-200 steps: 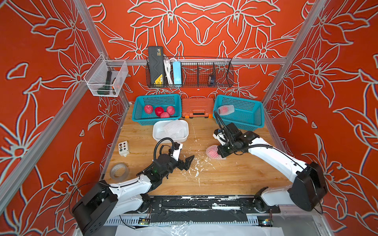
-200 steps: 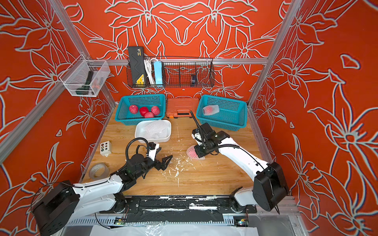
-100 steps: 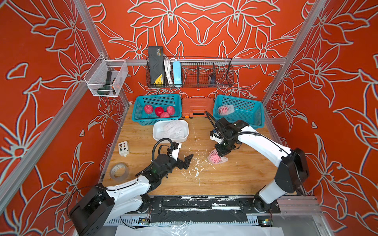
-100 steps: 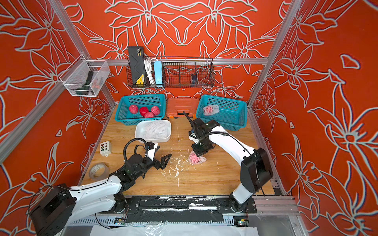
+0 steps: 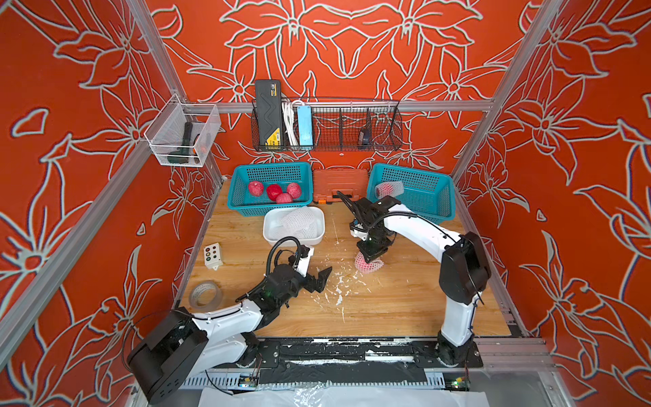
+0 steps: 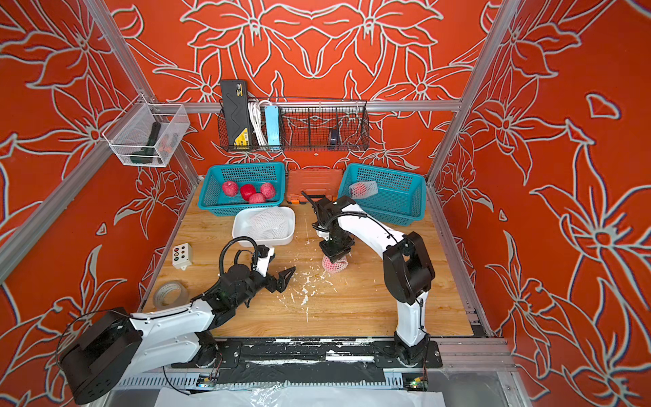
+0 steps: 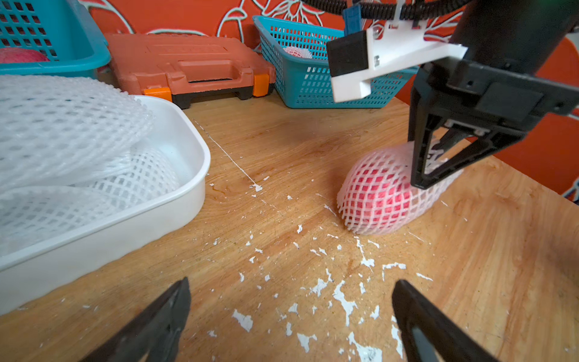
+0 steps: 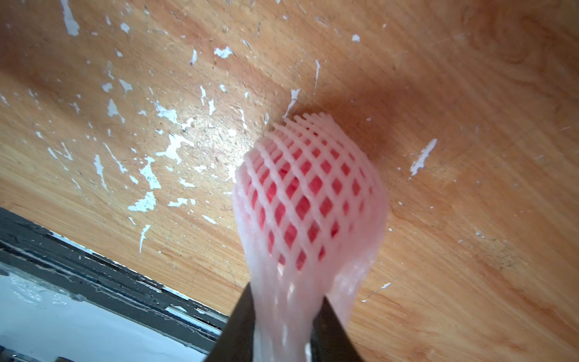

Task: Remove foam nets from apples
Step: Remove the foam net from the apple.

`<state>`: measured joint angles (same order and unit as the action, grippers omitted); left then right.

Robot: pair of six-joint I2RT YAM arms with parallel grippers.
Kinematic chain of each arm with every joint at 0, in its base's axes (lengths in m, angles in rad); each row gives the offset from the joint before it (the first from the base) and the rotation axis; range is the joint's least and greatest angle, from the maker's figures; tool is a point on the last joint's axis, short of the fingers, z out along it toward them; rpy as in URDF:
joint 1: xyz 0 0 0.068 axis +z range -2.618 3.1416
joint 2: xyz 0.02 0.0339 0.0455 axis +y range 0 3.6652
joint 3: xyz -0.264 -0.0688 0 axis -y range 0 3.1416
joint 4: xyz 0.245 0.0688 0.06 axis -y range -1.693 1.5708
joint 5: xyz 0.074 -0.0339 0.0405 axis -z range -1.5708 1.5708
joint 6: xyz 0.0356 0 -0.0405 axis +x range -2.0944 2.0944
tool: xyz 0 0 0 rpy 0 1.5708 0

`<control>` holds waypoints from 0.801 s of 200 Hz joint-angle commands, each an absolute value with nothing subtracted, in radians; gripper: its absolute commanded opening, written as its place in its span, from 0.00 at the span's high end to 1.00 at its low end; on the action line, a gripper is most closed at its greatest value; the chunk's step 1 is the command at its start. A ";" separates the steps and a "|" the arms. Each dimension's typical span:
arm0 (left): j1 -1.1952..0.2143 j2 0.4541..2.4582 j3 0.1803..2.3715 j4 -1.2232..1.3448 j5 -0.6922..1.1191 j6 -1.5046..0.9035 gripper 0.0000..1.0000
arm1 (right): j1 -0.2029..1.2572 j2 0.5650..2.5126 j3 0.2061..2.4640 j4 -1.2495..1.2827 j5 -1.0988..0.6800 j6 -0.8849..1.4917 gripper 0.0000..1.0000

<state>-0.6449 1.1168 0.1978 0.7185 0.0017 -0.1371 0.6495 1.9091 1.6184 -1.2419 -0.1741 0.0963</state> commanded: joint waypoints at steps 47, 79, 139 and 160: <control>-0.627 1.149 0.256 0.742 0.037 -0.136 0.02 | 0.657 1.919 1.798 -1.244 -0.107 0.101 0.42; -0.624 1.154 0.271 0.742 0.053 -0.150 0.02 | 0.657 1.811 1.800 -1.156 -0.061 0.086 0.24; -0.627 1.108 0.278 0.750 0.153 -0.164 0.02 | 0.585 1.181 0.906 -0.053 -0.327 0.021 0.01; -0.628 1.102 0.262 0.767 0.174 -0.166 0.02 | 0.586 1.012 0.575 0.361 -0.374 0.046 0.02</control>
<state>-0.6292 1.1225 0.2722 0.7219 0.1204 -0.1577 0.5854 1.1160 0.8501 -0.2413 -0.2226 0.0441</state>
